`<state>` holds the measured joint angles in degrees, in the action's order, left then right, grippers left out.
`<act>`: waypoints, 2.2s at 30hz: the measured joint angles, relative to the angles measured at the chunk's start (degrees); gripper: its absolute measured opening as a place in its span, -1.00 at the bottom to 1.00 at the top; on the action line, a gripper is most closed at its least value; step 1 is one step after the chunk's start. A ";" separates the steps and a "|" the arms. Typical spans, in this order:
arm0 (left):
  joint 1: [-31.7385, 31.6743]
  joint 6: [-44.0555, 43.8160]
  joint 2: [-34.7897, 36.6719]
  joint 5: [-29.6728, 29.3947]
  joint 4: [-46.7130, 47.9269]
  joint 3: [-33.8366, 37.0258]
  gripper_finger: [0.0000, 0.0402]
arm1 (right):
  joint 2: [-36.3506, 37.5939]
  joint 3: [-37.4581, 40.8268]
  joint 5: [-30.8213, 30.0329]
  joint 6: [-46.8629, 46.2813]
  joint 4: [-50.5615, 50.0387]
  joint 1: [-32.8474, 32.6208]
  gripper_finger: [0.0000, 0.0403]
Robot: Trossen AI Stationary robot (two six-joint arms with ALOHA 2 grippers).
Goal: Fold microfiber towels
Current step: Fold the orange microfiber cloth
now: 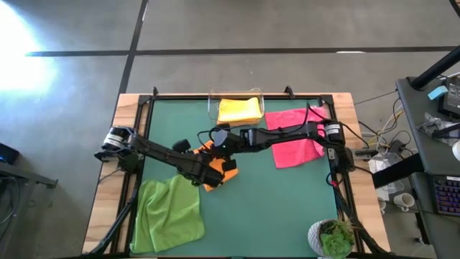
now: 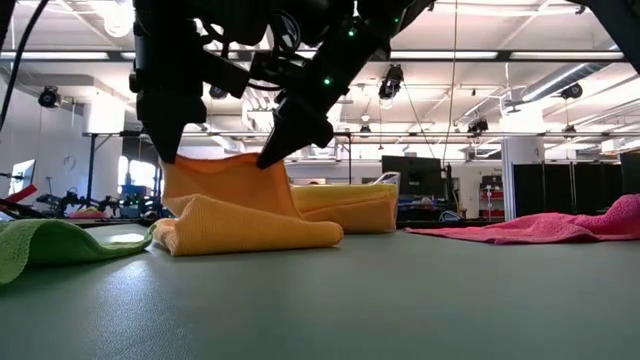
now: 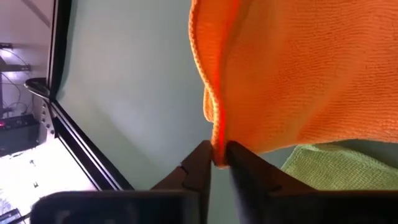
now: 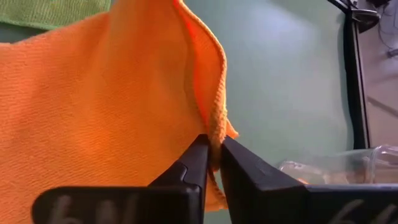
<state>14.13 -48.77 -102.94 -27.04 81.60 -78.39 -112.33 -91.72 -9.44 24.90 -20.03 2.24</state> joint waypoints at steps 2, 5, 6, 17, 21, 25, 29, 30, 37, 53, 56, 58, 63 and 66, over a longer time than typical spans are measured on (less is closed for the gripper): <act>0.00 0.00 0.00 -0.07 0.00 0.00 -0.71 | 0.00 0.00 0.21 0.13 0.01 0.05 -0.74; -0.02 -0.44 0.00 -0.09 -0.02 0.00 -0.56 | 0.00 0.00 0.47 0.12 0.15 0.45 -0.62; -0.04 -0.51 0.00 -0.17 -0.04 -0.02 -0.52 | 0.00 0.00 0.45 -0.04 0.34 0.64 -0.58; -1.10 -6.38 0.00 3.64 1.81 -0.76 -0.29 | 1.64 -5.53 0.51 -5.68 -16.90 2.50 -0.50; -2.42 -5.92 0.00 3.78 1.79 -0.74 -0.31 | 3.87 -5.06 1.01 -10.54 -25.85 2.91 -0.55; -4.14 -0.70 0.03 3.59 0.60 -0.74 -0.36 | 6.95 -2.84 1.15 -16.14 -31.94 2.95 -0.61; -5.90 6.69 1.47 2.53 -4.87 -0.26 -0.41 | 10.71 1.01 4.06 -22.91 -32.64 2.95 -0.66; -6.33 8.53 2.01 2.39 -6.25 0.22 -0.42 | 11.59 1.92 4.63 -24.49 -32.64 2.83 -0.66; -9.07 17.15 10.87 1.66 -19.68 10.44 -0.44 | 18.25 9.06 6.10 -39.00 -32.27 1.02 -0.66; -20.05 31.11 26.96 24.23 -51.32 33.52 -0.44 | 20.96 19.75 6.99 -61.64 -2.07 -6.04 -0.65; -20.67 31.58 26.03 25.01 -53.61 35.42 -0.44 | 19.20 20.42 6.97 -64.33 4.18 -6.32 -0.67; -20.83 32.02 25.30 25.52 -56.15 36.35 -0.44 | 17.76 20.44 6.97 -66.40 5.92 -6.38 -0.68; -20.90 34.43 22.09 26.79 -58.38 37.40 -0.44 | 14.01 20.13 7.84 -70.67 5.44 -7.40 -0.71; -20.94 34.77 19.05 26.79 -58.85 37.53 -0.44 | 12.77 20.13 8.19 -73.08 5.65 -8.31 -0.72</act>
<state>-6.81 -14.01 -83.89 -0.25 22.76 -40.86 -99.57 -71.59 -1.26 -48.18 -14.38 -6.07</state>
